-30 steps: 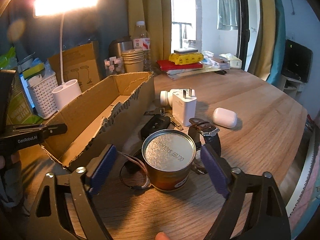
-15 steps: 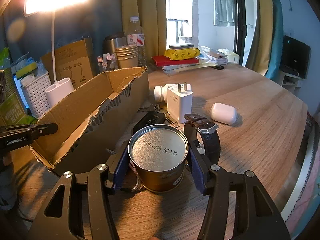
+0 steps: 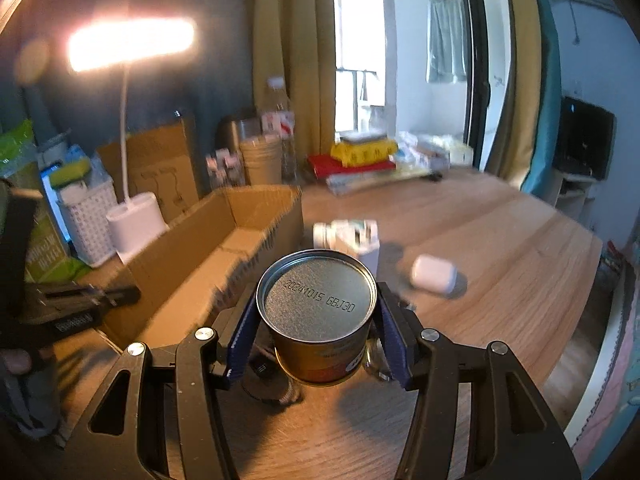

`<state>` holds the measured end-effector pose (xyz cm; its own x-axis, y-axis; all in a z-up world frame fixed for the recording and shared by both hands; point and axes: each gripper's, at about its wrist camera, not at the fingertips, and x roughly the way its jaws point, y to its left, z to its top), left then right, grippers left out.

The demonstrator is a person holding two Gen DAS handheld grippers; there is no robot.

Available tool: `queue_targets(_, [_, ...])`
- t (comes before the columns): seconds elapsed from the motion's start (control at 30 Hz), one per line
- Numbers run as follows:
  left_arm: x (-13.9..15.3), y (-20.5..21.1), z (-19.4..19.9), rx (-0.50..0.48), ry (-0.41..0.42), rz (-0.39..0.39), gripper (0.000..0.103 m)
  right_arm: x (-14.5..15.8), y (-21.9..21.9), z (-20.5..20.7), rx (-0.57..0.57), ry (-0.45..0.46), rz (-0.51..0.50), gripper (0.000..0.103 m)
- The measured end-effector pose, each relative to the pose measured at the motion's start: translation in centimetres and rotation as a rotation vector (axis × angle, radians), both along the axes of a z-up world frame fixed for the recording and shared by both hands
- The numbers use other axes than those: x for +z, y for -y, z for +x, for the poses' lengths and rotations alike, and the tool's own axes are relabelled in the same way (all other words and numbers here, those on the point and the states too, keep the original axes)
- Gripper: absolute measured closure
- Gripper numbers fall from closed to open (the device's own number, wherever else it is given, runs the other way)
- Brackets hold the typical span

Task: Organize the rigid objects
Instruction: 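Lift the tin can with the right gripper and lower it into the box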

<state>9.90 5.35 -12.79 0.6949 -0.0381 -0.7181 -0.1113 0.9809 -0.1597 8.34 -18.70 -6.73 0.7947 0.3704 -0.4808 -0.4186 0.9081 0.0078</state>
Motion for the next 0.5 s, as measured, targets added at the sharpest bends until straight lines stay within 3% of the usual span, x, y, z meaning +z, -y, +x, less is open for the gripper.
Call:
queue_targets(0.27, [0.0,0.1,-0.1,0.004,0.002,0.003,0.096,3.2,-2.2,-1.7,0.096,0.057,0.041,0.045])
queue_targets(0.5, [-0.1,-0.1,-0.1,0.012,0.006,0.001,0.096,3.3,-4.8,-2.1,0.184,0.042,0.057,0.045])
